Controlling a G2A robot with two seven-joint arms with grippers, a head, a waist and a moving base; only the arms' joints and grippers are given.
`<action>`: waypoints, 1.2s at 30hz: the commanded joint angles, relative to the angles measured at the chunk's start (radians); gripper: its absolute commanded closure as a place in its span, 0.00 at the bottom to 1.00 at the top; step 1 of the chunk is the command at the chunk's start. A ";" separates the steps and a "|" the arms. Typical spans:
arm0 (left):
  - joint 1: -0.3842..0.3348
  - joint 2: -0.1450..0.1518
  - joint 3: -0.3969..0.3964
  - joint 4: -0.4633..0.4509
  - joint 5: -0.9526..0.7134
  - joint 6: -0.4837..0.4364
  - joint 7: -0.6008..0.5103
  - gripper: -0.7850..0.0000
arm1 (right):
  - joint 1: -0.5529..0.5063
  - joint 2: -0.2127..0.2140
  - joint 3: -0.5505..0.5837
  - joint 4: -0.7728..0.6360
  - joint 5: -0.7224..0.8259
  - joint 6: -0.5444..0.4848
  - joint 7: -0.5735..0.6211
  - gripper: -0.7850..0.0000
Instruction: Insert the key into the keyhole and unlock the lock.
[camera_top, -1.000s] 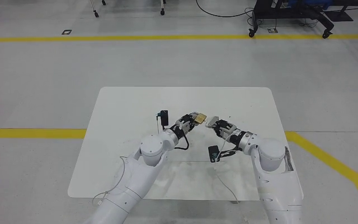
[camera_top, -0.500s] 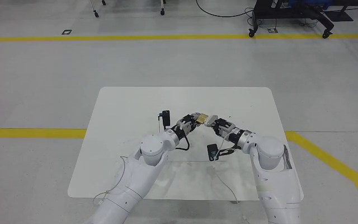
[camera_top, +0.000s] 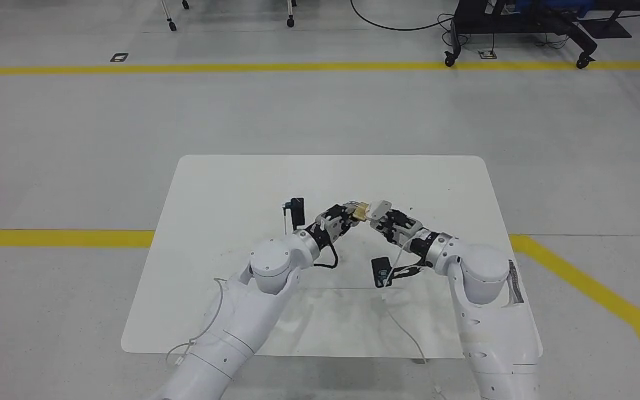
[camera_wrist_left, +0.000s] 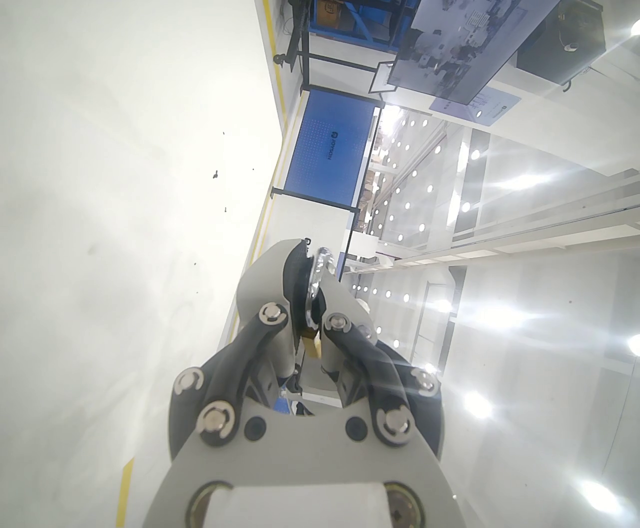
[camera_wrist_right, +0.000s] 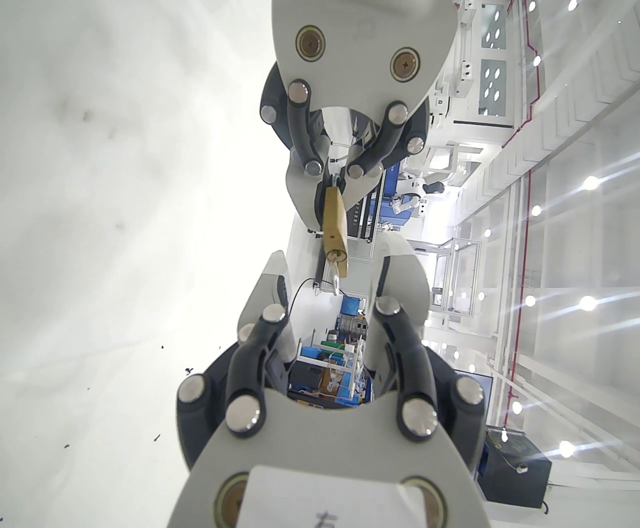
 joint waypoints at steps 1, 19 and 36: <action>0.000 0.000 -0.002 0.001 -0.001 0.001 -0.002 1.00 | -0.002 0.000 0.001 -0.003 0.000 0.001 0.000 0.54; 0.014 0.013 -0.029 -0.012 0.061 -0.069 -0.077 1.00 | -0.060 0.004 0.052 -0.054 0.000 0.054 -0.041 0.56; -0.025 0.004 -0.019 0.135 0.049 -0.484 -0.220 1.00 | -0.128 -0.030 0.118 -0.116 0.000 0.278 -0.126 0.69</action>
